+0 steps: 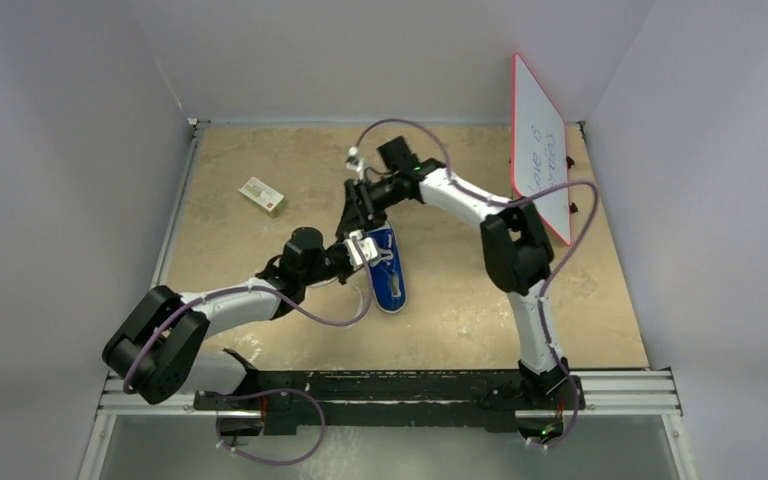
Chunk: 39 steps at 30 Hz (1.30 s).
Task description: Tie the shoes
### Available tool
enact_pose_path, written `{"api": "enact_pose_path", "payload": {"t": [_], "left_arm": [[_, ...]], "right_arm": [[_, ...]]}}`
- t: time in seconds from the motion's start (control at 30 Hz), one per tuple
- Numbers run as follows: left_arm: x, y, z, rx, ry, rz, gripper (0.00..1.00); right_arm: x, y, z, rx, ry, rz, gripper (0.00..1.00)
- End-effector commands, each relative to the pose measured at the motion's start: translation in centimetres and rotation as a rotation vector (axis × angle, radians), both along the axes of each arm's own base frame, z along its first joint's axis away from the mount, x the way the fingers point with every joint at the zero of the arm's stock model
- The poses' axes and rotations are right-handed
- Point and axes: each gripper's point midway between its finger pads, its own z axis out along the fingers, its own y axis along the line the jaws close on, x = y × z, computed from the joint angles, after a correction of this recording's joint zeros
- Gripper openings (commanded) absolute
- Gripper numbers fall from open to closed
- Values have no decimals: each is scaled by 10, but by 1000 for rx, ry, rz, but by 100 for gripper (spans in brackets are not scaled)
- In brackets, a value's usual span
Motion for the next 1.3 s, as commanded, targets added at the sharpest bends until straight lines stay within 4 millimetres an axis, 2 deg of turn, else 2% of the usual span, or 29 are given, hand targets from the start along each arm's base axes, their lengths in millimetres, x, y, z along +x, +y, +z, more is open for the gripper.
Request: {"api": "enact_pose_path", "payload": {"t": [0.0,0.03,0.1,0.2,0.27,0.4,0.47,0.53,0.63,0.7,0.77,0.83,0.93,1.03,1.27], "left_arm": [[0,-19,25,-169,81,-41,0],[1,-22,27,-194,122,-43,0],[3,-27,27,-234,191,-53,0],[12,-30,27,-260,251,-33,0],[15,-32,24,-274,294,-39,0],[18,-34,11,-245,382,-87,0],[21,-35,6,-230,414,-99,0],[30,-33,4,-218,430,-79,0],[38,-34,8,-242,441,-60,0],[44,-39,8,-244,470,-60,0],[47,-40,0,-220,518,-61,0],[51,-39,-6,-216,562,-49,0],[51,-39,-13,-191,602,-55,0],[51,-35,-17,-165,618,-49,0],[55,-32,-27,-175,687,-34,0]], "right_arm": [[61,-43,107,191,-143,-200,66],[67,-55,107,161,-166,-231,66],[70,-82,92,41,-232,-282,66],[51,-113,67,-93,-290,-326,65],[33,-125,63,-112,-302,-352,63],[5,-146,81,-113,-426,-376,62],[-8,-164,85,-150,-531,-383,64],[-21,-182,88,-159,-707,-342,67],[-43,-190,92,-94,-925,-227,77],[-52,-182,104,-15,-1055,-163,79],[-48,-171,121,30,-1166,-201,81],[-53,-149,123,76,-1231,-141,81],[-76,-102,97,114,-1348,125,79],[-90,-67,70,118,-1401,337,77],[-102,-10,23,126,-1477,589,63]]}}
